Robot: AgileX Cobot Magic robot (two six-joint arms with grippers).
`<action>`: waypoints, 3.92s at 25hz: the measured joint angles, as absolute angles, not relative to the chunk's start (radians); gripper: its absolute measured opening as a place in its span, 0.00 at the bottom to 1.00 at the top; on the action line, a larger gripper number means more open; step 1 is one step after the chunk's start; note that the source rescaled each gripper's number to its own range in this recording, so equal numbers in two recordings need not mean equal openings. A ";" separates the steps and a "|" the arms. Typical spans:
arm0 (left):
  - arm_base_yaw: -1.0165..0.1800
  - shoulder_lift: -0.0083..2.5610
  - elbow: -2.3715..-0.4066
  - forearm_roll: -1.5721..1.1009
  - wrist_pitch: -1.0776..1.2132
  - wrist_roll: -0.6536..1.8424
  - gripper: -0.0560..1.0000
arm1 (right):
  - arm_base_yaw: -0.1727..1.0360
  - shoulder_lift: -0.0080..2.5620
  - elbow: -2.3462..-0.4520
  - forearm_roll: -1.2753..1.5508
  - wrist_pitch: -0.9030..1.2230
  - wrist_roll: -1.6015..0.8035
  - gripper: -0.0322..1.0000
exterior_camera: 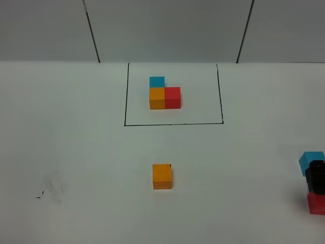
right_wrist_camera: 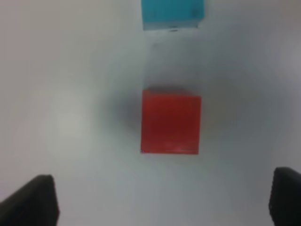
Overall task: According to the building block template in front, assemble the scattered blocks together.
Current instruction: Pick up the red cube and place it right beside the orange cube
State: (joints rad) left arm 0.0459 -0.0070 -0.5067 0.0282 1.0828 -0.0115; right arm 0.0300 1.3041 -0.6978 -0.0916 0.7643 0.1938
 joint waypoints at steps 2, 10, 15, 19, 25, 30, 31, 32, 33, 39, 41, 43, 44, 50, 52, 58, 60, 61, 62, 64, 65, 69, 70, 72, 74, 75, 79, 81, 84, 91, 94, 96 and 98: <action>0.046 -0.007 -0.507 0.028 1.083 -0.011 0.67 | 0.030 1.341 -0.698 -0.097 0.724 0.202 0.87; 0.046 -0.007 -0.507 0.028 1.083 -0.011 0.67 | -0.026 1.500 -0.698 -0.100 0.653 0.218 0.87; 0.046 -0.007 -0.507 0.028 1.083 -0.011 0.67 | -0.040 1.587 -0.698 -0.107 0.614 0.218 0.86; 0.046 -0.007 -0.507 0.028 1.083 -0.011 0.67 | -0.040 1.648 -0.698 -0.107 0.567 0.218 0.84; 0.046 -0.007 -0.507 0.028 1.083 -0.011 0.67 | -0.040 1.707 -0.699 -0.107 0.553 0.218 0.74; 0.046 -0.007 -0.507 0.028 1.083 -0.011 0.67 | -0.040 1.718 -0.699 -0.107 0.544 0.218 0.53; 0.046 -0.007 -0.507 0.028 1.083 -0.011 0.67 | -0.040 1.718 -0.699 -0.107 0.542 0.218 0.44; 0.046 -0.007 -0.507 0.028 1.083 -0.011 0.67 | -0.040 1.718 -0.699 -0.107 0.541 0.218 0.34; 0.046 -0.007 -0.507 0.028 1.083 -0.011 0.67 | -0.040 1.718 -0.699 -0.107 0.541 0.218 0.27; 0.046 -0.007 -0.507 0.028 1.083 -0.011 0.67 | -0.041 1.704 -0.699 -0.107 0.569 0.212 0.28; 0.046 -0.007 -0.507 0.028 1.083 -0.011 0.67 | -0.041 1.668 -0.699 -0.107 0.602 0.200 0.28; 0.046 -0.007 -0.507 0.028 1.083 -0.011 0.67 | -0.038 1.601 -0.699 -0.106 0.637 0.188 0.28; 0.046 -0.007 -0.507 0.028 1.083 -0.011 0.67 | -0.032 1.567 -0.699 -0.106 0.653 0.180 0.28; 0.046 -0.007 -0.507 0.028 1.083 -0.011 0.67 | 0.066 1.347 -0.699 -0.070 0.670 0.029 0.28; 0.046 -0.007 -0.507 0.028 1.083 -0.011 0.67 | 0.097 1.328 -0.699 -0.007 0.676 -0.120 0.28; 0.046 -0.007 -0.507 0.028 1.083 -0.011 0.67 | 0.192 1.377 -0.727 0.118 0.721 -0.464 0.28; 0.046 -0.007 -0.507 0.028 1.083 -0.011 0.67 | 0.229 1.425 -0.777 0.111 0.766 -0.501 0.28; 0.046 -0.007 -0.507 0.028 1.083 -0.011 0.67 | 0.250 1.453 -0.803 0.098 0.794 -0.510 0.28; 0.046 -0.007 -0.507 0.028 1.083 -0.011 0.67 | 0.271 1.479 -0.836 0.085 0.819 -0.517 0.28; 0.046 -0.007 -0.507 0.028 1.083 -0.011 0.67 | 0.306 1.542 -0.899 0.058 0.859 -0.534 0.28; 0.046 -0.007 -0.507 0.028 1.083 -0.011 0.67 | 0.326 1.568 -0.933 0.045 0.877 -0.546 0.28; 0.046 -0.007 -0.507 0.028 1.083 -0.011 0.67 | 0.397 1.679 -1.058 0.011 0.926 -0.653 0.28; 0.046 -0.007 -0.507 0.028 1.083 -0.011 0.67 | 0.412 1.706 -1.088 0.008 0.931 -0.684 0.28; 0.046 -0.007 -0.507 0.028 1.083 -0.011 0.67 | 0.437 1.753 -1.144 0.000 0.944 -0.730 0.28; 0.046 -0.007 -0.507 0.028 1.083 -0.011 0.67 | 0.456 1.803 -1.203 -0.018 0.955 -0.764 0.28; 0.046 -0.007 -0.507 0.028 1.083 -0.011 0.67 | 0.463 1.828 -1.227 -0.029 0.959 -0.778 0.28; 0.046 -0.007 -0.507 0.028 1.083 -0.011 0.67 | 0.490 1.916 -1.333 -0.062 0.980 -0.823 0.28; 0.046 -0.007 -0.507 0.028 1.083 -0.011 0.67 | 0.505 1.956 -1.379 -0.065 0.984 -0.841 0.28; 0.046 -0.007 -0.507 0.028 1.083 -0.011 0.67 | 0.537 1.997 -1.424 -0.066 0.986 -0.857 0.28; 0.046 -0.007 -0.507 0.028 1.083 -0.011 0.67 | 0.610 2.018 -1.442 -0.065 0.978 -0.862 0.28; 0.046 -0.007 -0.507 0.028 1.083 -0.011 0.67 | 0.632 2.018 -1.442 -0.064 0.959 -0.862 0.28; 0.046 -0.007 -0.507 0.028 1.083 -0.011 0.67 | 0.641 2.020 -1.442 -0.063 0.949 -0.862 0.28; 0.046 -0.007 -0.507 0.028 1.083 -0.011 0.67 | 0.649 2.026 -1.442 -0.062 0.944 -0.865 0.28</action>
State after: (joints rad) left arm 0.0459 -0.0070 -0.5067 0.0282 1.0828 -0.0105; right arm 0.6492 2.0264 -1.4417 -0.0616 0.9438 -0.8648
